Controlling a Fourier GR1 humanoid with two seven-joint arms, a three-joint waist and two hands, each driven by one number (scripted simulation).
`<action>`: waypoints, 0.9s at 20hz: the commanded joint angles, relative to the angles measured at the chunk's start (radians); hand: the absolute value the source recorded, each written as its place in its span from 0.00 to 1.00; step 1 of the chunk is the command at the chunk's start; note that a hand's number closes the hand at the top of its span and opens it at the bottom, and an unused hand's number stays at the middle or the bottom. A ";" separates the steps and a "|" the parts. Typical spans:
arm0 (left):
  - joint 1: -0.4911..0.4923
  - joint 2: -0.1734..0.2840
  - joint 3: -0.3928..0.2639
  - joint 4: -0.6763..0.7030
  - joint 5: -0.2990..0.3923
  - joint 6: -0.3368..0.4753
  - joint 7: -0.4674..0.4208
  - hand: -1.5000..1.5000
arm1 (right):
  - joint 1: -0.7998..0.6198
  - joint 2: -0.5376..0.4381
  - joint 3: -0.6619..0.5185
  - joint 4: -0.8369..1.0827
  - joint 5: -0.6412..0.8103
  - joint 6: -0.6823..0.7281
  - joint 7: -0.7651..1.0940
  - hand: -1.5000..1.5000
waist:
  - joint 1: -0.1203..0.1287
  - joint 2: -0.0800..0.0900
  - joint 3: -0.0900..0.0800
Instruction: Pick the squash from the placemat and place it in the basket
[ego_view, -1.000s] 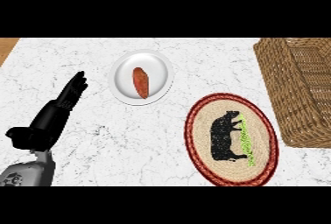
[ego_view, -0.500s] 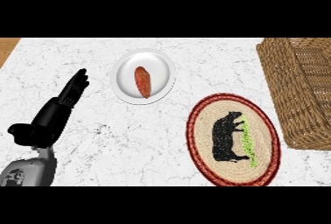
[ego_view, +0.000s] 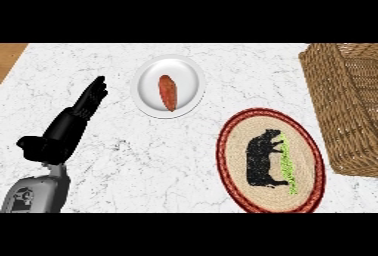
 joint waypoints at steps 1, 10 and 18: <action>-0.011 0.008 0.001 0.007 -0.015 0.003 -0.008 0.50 | -0.239 -0.120 0.047 0.078 -0.003 -0.095 0.215 1.00 | 0.012 0.001 0.000; -0.020 -0.018 -0.008 0.056 -0.028 0.013 -0.036 0.50 | -0.577 -0.178 0.101 0.532 0.135 -0.213 0.154 1.00 | 0.010 0.004 0.001; 0.028 -0.010 0.006 -0.011 -0.005 -0.005 -0.012 0.50 | -0.657 -0.248 0.083 0.910 0.183 -0.156 -0.074 1.00 | -0.001 -0.001 0.002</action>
